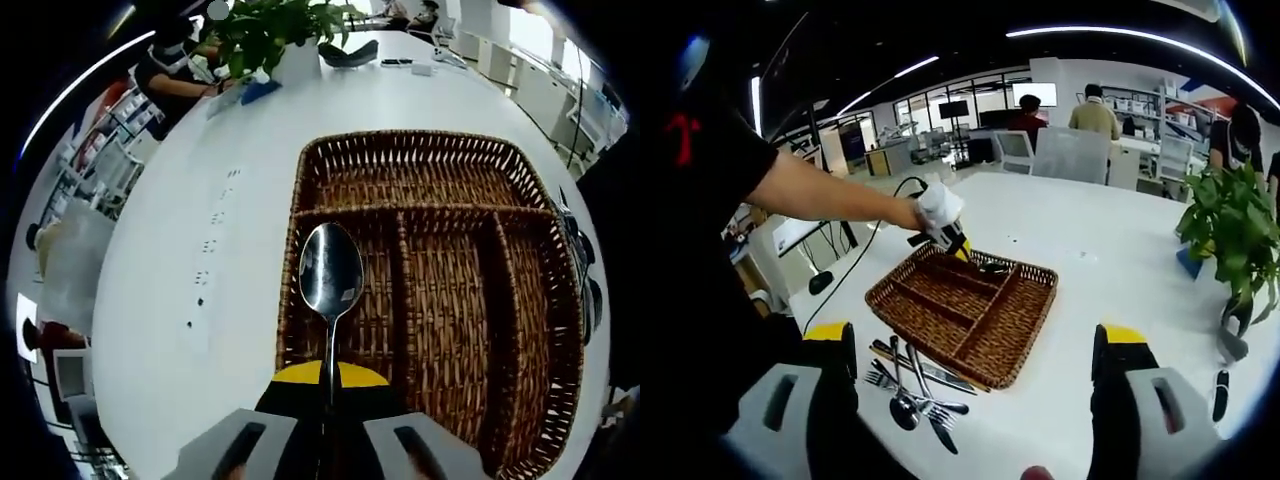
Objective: Arrange the knives, forks, and spoons in their matching storage slots by inserting each utensil handle-first until every utensil is classified and aligned in the correct compartment
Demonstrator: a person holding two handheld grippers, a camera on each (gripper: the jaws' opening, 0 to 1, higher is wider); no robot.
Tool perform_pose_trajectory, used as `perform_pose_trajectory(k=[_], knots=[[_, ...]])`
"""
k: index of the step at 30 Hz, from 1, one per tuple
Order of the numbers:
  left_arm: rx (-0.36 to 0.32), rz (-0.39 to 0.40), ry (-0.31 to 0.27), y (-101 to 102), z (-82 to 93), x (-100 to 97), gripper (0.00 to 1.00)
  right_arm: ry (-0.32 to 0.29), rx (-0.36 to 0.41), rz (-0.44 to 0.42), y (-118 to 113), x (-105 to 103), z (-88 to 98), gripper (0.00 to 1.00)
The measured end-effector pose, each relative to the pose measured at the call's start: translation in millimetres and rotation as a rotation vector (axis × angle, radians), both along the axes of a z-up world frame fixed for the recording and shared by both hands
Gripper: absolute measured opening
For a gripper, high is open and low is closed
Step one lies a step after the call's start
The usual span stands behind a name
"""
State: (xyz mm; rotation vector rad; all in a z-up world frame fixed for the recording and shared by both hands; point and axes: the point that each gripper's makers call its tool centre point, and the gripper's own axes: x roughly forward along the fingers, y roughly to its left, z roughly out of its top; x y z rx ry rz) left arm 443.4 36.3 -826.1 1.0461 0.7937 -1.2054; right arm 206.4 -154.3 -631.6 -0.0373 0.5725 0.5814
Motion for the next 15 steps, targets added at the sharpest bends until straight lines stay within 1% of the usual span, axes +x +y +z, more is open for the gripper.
perform_pose_trajectory(k=[3,7,9,15], knots=[[-0.006,0.008,-0.002,-1,-2.3,-0.2,0.0,0.003,-0.003,-0.007,-1,-2,-0.3,0.99],[-0.003,-0.006,0.001,-1,-8.1,-1.1,0.0,0.0,0.003,-0.022,-2,-2,2.1,0.99],[-0.016,-0.003,0.009,-1,-9.5,-1.2,0.0,0.0,0.002,-0.025,-2,-3,2.2,0.99],[-0.008,0.002,0.006,1,-16.2,2.1,0.0,0.014,-0.005,-0.044,0,-10,-0.5,0.99]])
